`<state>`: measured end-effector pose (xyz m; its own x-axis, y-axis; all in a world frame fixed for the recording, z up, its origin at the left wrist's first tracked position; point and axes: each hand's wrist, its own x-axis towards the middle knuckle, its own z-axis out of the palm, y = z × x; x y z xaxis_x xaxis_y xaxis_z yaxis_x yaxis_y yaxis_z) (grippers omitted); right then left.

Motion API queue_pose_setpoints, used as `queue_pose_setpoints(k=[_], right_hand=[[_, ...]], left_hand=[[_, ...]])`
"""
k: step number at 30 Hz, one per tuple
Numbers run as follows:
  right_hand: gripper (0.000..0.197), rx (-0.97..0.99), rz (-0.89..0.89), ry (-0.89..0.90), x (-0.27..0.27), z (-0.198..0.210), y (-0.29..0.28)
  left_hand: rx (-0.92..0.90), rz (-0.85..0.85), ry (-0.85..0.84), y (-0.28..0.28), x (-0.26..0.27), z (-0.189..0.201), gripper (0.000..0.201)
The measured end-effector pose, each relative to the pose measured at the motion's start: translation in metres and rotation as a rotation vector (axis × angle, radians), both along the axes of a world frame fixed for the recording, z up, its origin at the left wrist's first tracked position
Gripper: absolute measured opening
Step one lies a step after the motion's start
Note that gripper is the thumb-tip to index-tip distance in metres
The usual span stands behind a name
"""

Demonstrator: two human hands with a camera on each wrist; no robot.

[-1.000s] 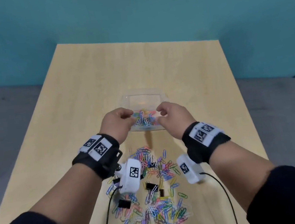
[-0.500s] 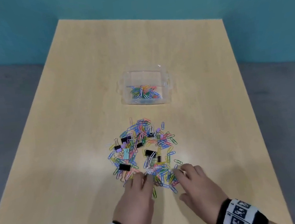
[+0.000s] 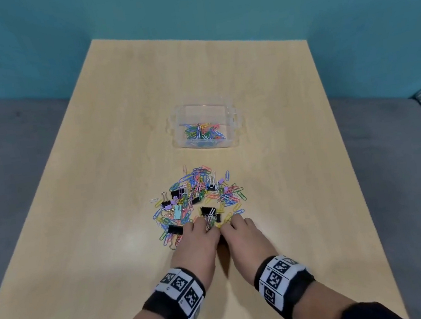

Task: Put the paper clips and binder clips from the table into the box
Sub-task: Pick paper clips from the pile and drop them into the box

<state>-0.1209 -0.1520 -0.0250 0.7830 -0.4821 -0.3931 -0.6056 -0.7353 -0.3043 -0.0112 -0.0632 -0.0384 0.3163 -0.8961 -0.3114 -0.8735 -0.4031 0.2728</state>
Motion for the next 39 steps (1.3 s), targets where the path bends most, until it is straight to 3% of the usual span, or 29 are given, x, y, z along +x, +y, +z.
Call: queue_pose_setpoints(k=[8, 14, 19, 23, 28, 33, 37, 39], right_hand=[[0.033, 0.079, 0.002, -0.001, -0.003, 0.01, -0.013], [0.01, 0.281, -0.255, -0.057, 0.002, 0.009, -0.03], [0.017, 0.666, -0.507, -0.161, 0.005, 0.03, -0.054], [0.013, 0.766, -0.623, -0.315, 0.03, 0.042, -0.093], [0.023, 0.656, -0.705, -0.457, 0.092, 0.04, -0.158], [0.02, 0.503, -0.751, -0.506, 0.148, 0.036, -0.202], [0.008, 0.571, -0.744, -0.5, 0.151, 0.036, -0.208], [0.006, 0.466, -0.693, -0.53, 0.13, 0.038, -0.202]], left_hand=[[-0.022, 0.036, 0.073, -0.002, 0.009, 0.006, 0.038], [-0.014, 0.201, 0.208, -0.005, 0.019, 0.016, 0.019], [0.0, 0.342, 0.518, -0.011, 0.04, 0.038, 0.02], [-0.089, 0.536, 0.783, -0.045, 0.075, 0.053, 0.015], [-0.245, 0.549, 0.672, -0.124, 0.126, 0.066, 0.015], [-0.309, 0.533, 0.552, -0.186, 0.156, 0.064, 0.015], [-0.308, 0.496, 0.495, -0.185, 0.167, 0.055, 0.024], [-0.315, 0.477, 0.426, -0.165, 0.168, 0.054, 0.026]])
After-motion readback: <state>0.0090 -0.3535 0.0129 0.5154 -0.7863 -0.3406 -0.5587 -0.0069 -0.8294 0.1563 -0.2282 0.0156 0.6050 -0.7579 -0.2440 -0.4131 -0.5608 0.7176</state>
